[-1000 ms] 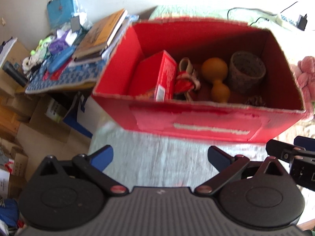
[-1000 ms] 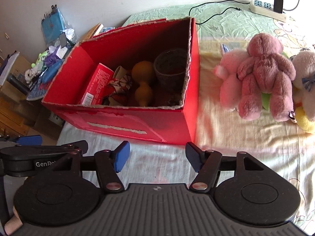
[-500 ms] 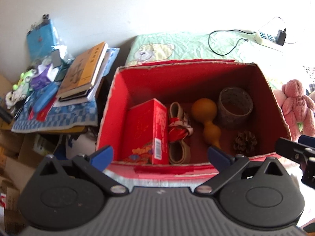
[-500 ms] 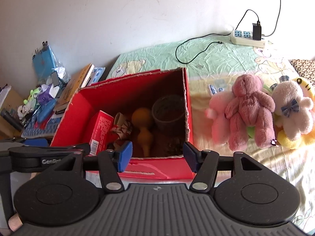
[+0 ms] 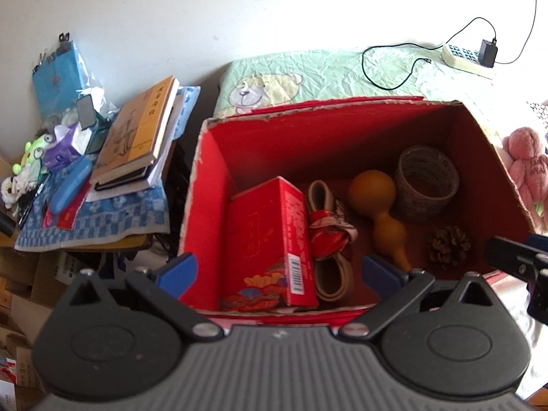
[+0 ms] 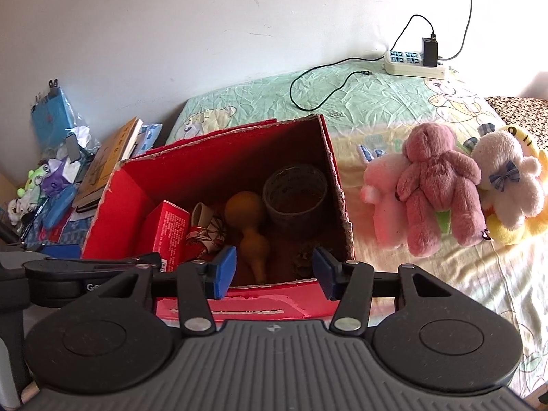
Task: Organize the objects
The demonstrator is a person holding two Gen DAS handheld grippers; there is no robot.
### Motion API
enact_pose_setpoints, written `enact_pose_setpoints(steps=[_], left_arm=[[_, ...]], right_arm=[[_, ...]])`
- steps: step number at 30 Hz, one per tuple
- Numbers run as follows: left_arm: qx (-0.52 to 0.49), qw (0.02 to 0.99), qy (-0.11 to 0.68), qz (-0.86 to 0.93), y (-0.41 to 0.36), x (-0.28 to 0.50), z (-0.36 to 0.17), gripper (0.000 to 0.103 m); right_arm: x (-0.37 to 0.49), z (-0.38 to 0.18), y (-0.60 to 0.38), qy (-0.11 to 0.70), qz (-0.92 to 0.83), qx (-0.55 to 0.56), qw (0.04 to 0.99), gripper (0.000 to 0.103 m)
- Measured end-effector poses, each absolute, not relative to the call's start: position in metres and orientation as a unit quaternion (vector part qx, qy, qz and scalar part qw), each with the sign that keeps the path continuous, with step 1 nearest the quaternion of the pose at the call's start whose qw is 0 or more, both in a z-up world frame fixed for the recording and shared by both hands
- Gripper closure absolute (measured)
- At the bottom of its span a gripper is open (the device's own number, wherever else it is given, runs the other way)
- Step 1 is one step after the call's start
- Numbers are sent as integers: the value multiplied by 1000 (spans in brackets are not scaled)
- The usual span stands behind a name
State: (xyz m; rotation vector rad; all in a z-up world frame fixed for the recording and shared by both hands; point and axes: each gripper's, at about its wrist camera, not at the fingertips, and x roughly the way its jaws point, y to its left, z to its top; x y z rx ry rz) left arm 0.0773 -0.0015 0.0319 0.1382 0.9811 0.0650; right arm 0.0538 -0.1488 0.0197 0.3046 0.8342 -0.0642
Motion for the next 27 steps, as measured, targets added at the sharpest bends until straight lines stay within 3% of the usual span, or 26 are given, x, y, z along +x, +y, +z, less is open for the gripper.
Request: enact_pose_setpoints(steps=[27], left_arm=[[45,868,494,36,-6,95,20,1]], right_arm=[[76,3,-150,441,-8,131,888,66]])
